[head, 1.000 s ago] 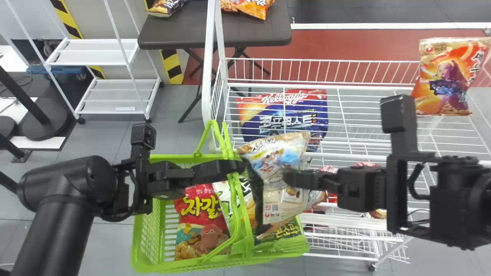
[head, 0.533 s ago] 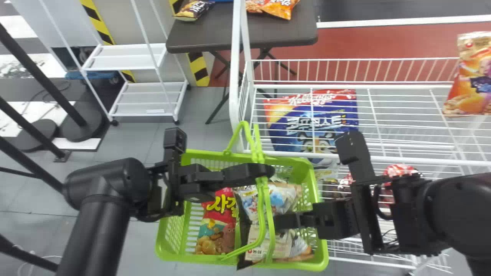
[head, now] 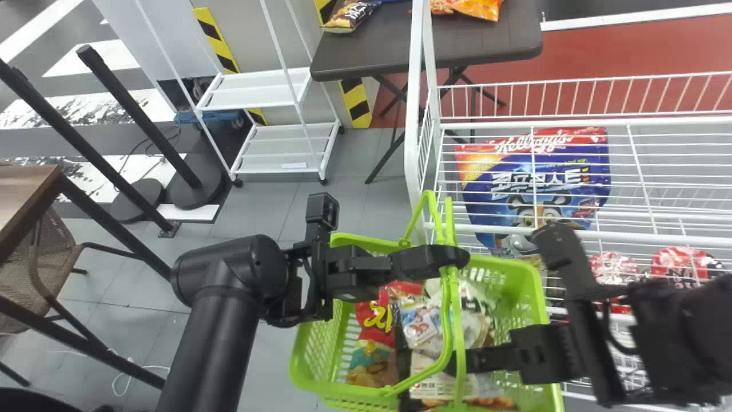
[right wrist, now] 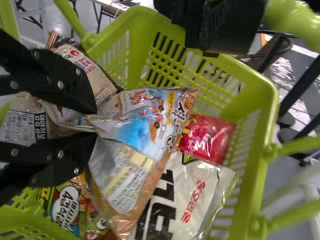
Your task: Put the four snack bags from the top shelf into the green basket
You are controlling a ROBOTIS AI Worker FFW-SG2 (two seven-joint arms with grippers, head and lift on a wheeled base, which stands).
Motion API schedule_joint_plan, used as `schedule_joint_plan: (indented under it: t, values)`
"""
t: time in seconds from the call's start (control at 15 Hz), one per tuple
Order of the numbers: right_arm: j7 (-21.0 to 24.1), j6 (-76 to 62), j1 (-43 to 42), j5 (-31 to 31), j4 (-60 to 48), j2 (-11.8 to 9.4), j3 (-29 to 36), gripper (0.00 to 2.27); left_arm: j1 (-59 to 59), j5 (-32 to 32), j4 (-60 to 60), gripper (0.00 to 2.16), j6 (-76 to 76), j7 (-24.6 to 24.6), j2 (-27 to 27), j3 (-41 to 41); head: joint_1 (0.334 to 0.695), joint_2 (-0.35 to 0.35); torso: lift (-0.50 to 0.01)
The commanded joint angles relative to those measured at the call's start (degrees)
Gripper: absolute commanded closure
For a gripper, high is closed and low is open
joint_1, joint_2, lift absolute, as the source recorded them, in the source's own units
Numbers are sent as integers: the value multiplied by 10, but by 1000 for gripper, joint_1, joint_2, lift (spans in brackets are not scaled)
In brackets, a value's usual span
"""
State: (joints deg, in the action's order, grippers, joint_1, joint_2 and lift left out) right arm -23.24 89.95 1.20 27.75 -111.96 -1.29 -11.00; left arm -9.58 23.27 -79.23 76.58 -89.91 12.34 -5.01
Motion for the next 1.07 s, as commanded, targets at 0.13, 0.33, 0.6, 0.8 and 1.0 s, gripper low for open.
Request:
schedule_joint_plan:
  t: [0.13, 0.33, 0.6, 0.8, 1.0]
  values:
    - [-12, 1, 43, 24, -110, -4, 140, 49, 2, 0, 1, 2145, -2, -7, 1, -1, 695, 208, 0]
    - [-14, 1, 43, 25, -140, -5, 237, 53, 7, 0, 1, 2148, -2, -7, 3, -8, 695, 112, 0]
    - [0, -241, -9, -150, -57, -6, 272, 60, 14, 0, 0, 2148, 0, -7, 6, -20, 695, -29, 0]
    - [33, -431, -60, -239, 67, -6, 280, 60, 18, 1, -1, 2148, 0, -7, 6, -21, 695, -159, 0]
    - [68, -540, -117, -294, 183, -10, 306, 63, 25, 1, -2, 2148, 0, -7, 8, -30, 695, -224, 0]
